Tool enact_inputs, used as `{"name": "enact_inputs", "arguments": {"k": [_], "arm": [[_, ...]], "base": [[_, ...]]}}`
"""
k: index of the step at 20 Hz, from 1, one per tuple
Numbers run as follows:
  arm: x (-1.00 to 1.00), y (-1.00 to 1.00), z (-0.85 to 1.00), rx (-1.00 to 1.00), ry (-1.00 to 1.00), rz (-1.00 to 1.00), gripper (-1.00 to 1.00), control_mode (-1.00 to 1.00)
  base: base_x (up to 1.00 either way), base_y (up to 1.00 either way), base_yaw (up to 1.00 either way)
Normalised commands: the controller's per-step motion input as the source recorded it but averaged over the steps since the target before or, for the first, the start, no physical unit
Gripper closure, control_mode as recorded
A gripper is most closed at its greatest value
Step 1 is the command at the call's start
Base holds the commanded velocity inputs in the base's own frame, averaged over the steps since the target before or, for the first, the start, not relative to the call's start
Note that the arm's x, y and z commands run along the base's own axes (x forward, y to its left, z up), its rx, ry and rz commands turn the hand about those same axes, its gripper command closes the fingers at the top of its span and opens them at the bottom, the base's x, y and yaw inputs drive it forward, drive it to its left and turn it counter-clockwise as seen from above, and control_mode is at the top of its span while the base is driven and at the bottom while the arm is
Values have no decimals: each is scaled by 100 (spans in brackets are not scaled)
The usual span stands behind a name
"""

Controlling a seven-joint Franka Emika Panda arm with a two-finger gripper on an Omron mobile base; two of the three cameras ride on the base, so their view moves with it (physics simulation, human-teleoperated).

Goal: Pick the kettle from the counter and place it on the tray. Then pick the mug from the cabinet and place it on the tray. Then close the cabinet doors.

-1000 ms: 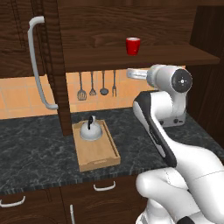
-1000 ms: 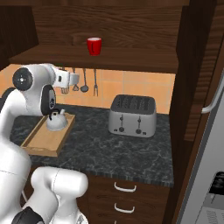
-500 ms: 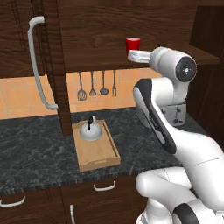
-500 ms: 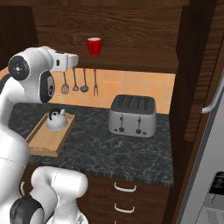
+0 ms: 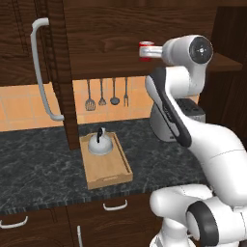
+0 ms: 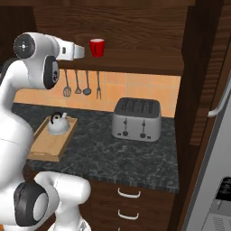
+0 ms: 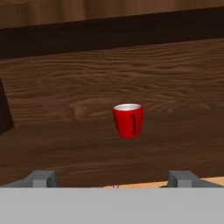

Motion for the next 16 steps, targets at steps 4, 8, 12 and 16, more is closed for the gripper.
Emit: {"name": "enact_inputs", "arguments": {"k": [4,8,12,16], "arm": [[64,-32,17,0,8,0,-100,-100],[72,-9,0,0,1,5,-100,-100],[65,-4,-30,-1,-4,11,-100,-100],[52,-18,-45,-2,-2,5,-100,-100]], "base": [[0,0,0],[0,0,0],[0,0,0],[0,0,0]]}}
